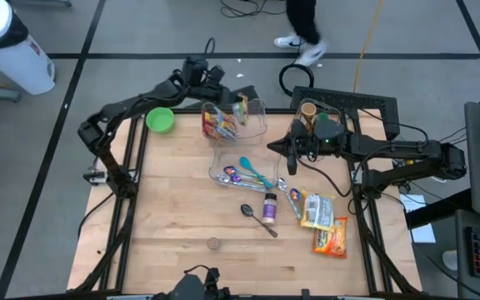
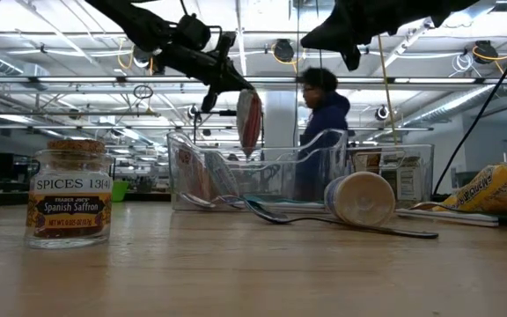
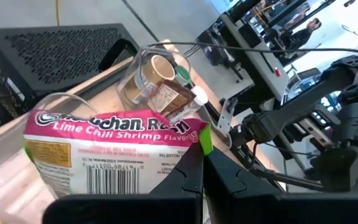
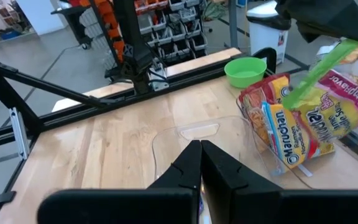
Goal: Pick & Place Food Item
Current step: Put the green noodle pack into the top left transparent bin
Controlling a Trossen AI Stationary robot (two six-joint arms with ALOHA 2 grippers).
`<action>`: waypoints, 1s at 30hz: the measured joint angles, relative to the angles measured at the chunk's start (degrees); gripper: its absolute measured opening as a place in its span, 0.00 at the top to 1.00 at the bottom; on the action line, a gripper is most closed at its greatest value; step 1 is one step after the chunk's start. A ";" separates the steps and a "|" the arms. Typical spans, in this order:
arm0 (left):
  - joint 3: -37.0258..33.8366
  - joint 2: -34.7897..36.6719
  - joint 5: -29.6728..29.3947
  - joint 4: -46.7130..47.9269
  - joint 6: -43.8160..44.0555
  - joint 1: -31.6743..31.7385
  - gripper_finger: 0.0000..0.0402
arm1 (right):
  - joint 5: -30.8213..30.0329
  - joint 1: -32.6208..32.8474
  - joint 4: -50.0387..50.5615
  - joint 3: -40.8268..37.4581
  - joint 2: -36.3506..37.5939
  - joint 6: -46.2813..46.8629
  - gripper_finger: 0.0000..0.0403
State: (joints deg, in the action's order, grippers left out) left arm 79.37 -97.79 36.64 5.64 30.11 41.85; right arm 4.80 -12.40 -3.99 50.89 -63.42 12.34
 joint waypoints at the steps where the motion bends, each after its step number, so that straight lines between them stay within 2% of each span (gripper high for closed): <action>1: 0.00 -0.40 -0.01 -0.21 -0.03 -0.08 1.00 | 0.00 0.00 0.35 0.00 0.00 0.06 1.00; 10: 0.00 -3.17 -0.38 -1.32 -0.79 -0.06 1.00 | 0.00 0.00 2.89 0.00 0.00 0.22 1.00; 20: -0.02 -5.79 0.03 5.44 -3.64 0.74 1.00 | 0.00 0.00 3.46 0.00 0.00 0.24 1.00; 30: -0.04 -6.11 -0.72 7.43 -6.00 0.92 1.00 | 0.02 0.00 3.52 0.00 0.00 0.43 1.00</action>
State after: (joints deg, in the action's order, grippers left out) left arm 79.33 -103.90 35.92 13.07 24.11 42.78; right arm 4.82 -12.40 -0.47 50.89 -63.42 12.77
